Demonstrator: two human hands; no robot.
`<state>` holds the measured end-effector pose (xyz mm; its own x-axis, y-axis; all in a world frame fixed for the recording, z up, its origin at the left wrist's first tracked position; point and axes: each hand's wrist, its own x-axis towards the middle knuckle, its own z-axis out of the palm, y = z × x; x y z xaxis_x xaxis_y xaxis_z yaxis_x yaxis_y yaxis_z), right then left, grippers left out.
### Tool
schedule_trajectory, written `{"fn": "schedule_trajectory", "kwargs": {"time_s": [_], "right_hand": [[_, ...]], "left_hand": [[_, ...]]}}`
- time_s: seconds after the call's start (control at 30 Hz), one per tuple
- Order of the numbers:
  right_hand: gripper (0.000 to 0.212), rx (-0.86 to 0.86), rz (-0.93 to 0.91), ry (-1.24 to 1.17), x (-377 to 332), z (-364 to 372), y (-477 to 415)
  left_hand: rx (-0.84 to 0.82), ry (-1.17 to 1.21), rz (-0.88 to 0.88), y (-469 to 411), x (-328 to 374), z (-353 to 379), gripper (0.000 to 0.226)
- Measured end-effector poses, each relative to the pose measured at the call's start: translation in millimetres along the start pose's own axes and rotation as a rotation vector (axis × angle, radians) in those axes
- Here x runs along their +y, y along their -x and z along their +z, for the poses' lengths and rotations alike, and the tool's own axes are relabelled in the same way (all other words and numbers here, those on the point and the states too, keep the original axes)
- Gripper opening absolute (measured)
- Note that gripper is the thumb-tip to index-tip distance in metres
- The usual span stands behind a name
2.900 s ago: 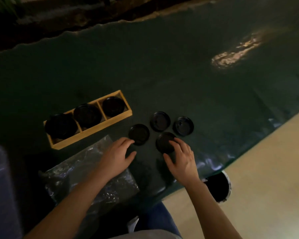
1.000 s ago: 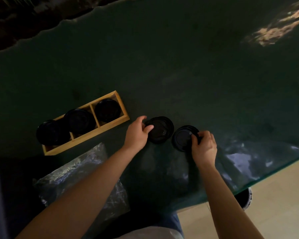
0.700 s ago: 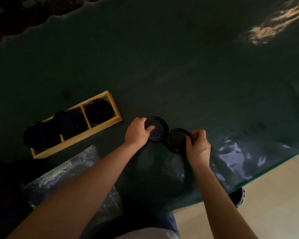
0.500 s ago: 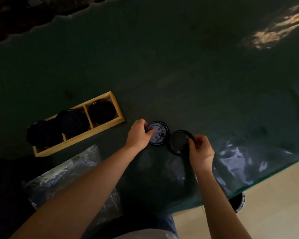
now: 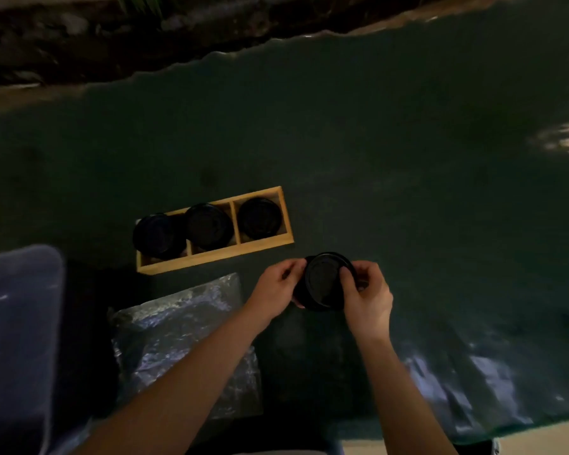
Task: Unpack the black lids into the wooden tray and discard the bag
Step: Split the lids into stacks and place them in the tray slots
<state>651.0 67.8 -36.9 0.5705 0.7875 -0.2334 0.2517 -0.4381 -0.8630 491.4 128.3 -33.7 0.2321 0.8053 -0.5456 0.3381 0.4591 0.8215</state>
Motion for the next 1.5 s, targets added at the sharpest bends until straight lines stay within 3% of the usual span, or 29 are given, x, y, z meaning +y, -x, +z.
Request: {"fn": "schedule_trajectory", "kwargs": {"time_s": [0.1, 0.2, 0.27, 0.37, 0.57, 0.8, 0.97, 1.13, 1.3, 1.5], "right_hand": [[0.021, -0.052, -0.051, 0.016, -9, 21, 12], [0.013, -0.104, -0.101, 0.031, -17, 37, 22], [0.015, -0.163, -0.087, 0.005, -20, 43, 25], [0.031, -0.311, -0.055, -0.051, -24, 46, 26], [0.025, -0.400, -0.111, -0.023, -37, 54, 18], [0.023, -0.308, -0.145, -0.013, -67, 75, -16], [0.026, -0.270, -0.113, 0.055, -83, 101, -49], [0.027, -0.260, -0.207, 0.229, -84, 124, -63], [0.032, -0.226, -0.251, 0.351, -80, 135, -64], [0.038, -0.235, -0.205, 0.297, -81, 127, -65]], "left_hand": [[-0.010, 0.114, -0.032, 16, -3, -19, 0.040], [0.025, 0.077, 0.021, 26, -9, -35, 0.021], [0.087, 0.051, 0.074, 30, -12, -46, 0.031], [0.158, 0.073, 0.106, 34, -12, -63, 0.029], [0.196, 0.091, 0.109, 36, -11, -78, 0.032], [0.236, 0.237, 0.097, 40, -7, -91, 0.061], [0.358, 0.161, 0.076, 53, -12, -122, 0.030], [0.467, 0.121, 0.059, 71, -19, -149, 0.017], [0.567, 0.042, 0.018, 87, -29, -169, 0.015], [0.603, -0.150, 0.006, 109, -43, -189, 0.021]]}}
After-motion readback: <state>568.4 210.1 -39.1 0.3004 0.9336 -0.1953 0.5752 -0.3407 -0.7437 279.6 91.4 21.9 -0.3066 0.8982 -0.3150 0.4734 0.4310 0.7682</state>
